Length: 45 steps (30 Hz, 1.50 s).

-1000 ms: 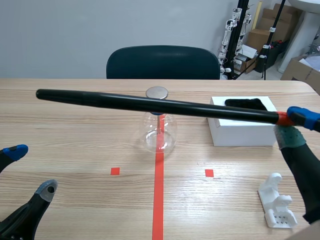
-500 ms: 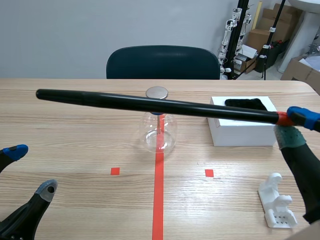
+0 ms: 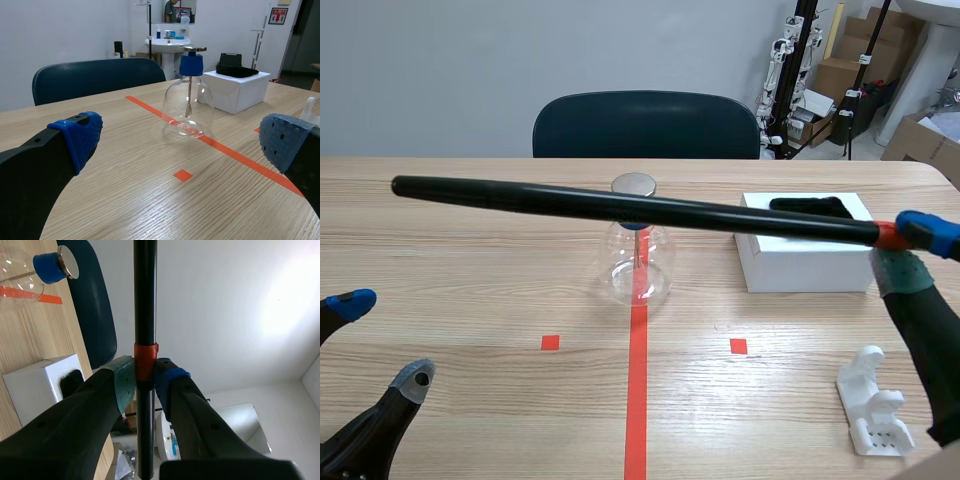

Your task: Do the electroscope experiment. rub the rod on the fur

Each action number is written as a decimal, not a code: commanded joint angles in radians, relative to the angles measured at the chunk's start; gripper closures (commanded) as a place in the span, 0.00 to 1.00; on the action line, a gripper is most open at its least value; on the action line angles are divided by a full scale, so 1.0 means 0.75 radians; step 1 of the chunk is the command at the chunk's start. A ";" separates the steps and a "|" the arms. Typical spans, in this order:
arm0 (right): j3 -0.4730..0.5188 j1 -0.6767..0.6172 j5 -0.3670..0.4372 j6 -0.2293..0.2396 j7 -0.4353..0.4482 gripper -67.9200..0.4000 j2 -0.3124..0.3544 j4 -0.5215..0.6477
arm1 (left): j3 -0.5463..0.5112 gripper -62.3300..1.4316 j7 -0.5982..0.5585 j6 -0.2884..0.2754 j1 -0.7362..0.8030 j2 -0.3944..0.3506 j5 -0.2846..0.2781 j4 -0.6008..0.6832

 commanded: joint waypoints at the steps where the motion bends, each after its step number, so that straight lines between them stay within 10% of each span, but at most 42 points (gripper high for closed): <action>1: 0.001 -0.003 0.020 -0.020 0.004 0.96 0.010 0.007 | -0.005 0.00 -0.019 0.003 -0.007 -0.001 -0.010 0.015; 45: 0.002 -0.003 0.020 -0.015 -0.003 0.92 0.010 0.007 | -0.005 0.00 -0.019 0.003 -0.007 -0.001 -0.010 0.015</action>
